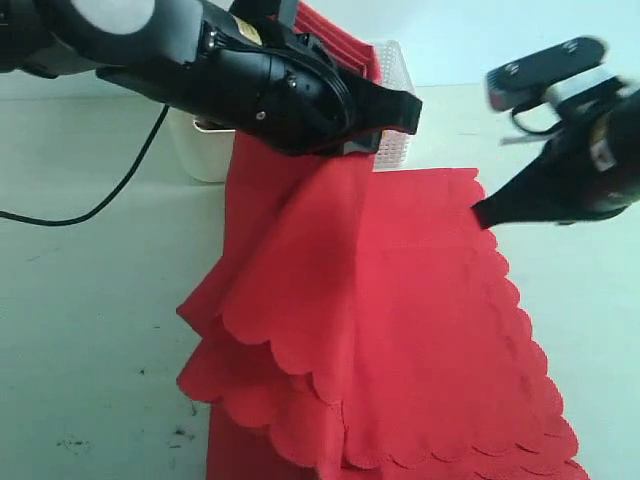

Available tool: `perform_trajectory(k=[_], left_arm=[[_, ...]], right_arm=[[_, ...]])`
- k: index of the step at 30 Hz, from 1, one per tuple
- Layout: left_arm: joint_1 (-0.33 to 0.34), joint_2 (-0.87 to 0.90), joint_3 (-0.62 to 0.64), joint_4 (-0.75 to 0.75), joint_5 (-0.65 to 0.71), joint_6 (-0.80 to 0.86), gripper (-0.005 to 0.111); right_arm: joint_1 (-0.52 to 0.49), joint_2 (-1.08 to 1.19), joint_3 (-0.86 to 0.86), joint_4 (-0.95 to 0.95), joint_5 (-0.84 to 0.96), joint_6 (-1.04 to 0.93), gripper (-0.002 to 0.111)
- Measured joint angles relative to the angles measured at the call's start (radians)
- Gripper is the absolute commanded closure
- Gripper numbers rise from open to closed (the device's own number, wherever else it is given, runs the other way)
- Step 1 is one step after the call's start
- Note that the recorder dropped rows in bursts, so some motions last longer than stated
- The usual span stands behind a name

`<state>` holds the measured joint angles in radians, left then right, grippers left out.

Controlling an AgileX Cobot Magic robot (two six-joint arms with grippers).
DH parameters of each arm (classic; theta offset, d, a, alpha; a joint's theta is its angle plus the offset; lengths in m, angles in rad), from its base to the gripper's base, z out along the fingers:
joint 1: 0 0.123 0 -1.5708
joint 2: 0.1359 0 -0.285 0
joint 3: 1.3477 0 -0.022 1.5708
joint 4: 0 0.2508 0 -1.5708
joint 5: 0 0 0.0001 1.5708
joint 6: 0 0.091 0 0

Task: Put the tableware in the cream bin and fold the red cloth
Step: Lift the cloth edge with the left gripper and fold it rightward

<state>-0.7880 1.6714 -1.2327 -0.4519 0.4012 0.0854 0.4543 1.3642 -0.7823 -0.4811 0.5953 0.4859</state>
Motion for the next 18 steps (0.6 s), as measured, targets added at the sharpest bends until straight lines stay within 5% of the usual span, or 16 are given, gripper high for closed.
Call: perform_trajectory(k=[13,18], left_arm=[[-0.089,0.219,-0.177,0.004,0.024,-0.010,0.106],[-0.110,0.296,-0.242,-0.011,0.024,-0.023,0.090]], right_arm=[[-0.033,-0.339,0.000,-0.155,0.094,0.165,0.108],[-0.033,-0.346,0.002,-0.166,0.117,0.165,0.108]])
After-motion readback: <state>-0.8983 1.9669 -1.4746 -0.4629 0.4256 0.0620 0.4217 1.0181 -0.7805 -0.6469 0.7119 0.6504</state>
